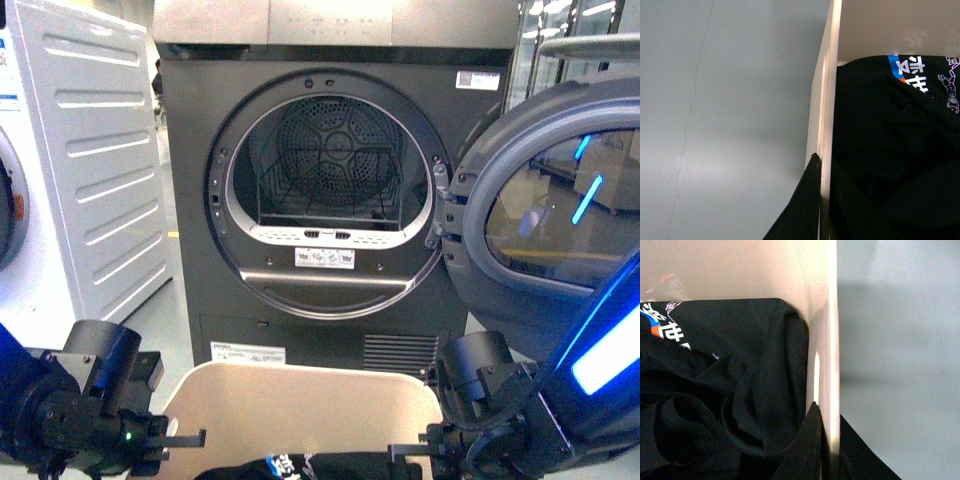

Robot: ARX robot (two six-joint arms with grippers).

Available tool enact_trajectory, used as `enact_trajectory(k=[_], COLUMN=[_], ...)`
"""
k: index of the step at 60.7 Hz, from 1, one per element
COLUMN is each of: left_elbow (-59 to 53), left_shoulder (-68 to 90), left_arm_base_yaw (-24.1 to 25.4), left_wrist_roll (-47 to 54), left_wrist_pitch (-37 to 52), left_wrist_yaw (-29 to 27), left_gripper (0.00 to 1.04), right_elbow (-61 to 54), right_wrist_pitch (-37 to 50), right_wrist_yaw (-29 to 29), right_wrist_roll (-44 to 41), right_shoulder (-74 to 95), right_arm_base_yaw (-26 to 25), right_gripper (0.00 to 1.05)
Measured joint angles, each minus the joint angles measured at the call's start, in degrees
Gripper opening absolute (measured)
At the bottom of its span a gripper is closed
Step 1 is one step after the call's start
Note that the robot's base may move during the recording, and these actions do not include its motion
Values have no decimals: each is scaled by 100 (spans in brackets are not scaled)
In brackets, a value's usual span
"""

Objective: Move hamper under clothes hanger

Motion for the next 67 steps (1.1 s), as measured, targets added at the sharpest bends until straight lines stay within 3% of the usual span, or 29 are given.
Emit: enact_trajectory(k=[52, 67], left_elbow=[2, 24], left_shoulder=[-9, -13], left_arm_base_yaw=[168, -105], left_wrist_roll=[2, 2], left_wrist_pitch=[-4, -4], left_wrist_yaw=[-74, 90], left_gripper=[4, 4], right_elbow=[2, 2], right_wrist_pitch=[0, 0], right_wrist_yaw=[-146, 50], right_wrist_roll=[2, 0], right_shoulder=[-2, -11], right_arm_base_yaw=[173, -131], right_gripper=[3, 3])
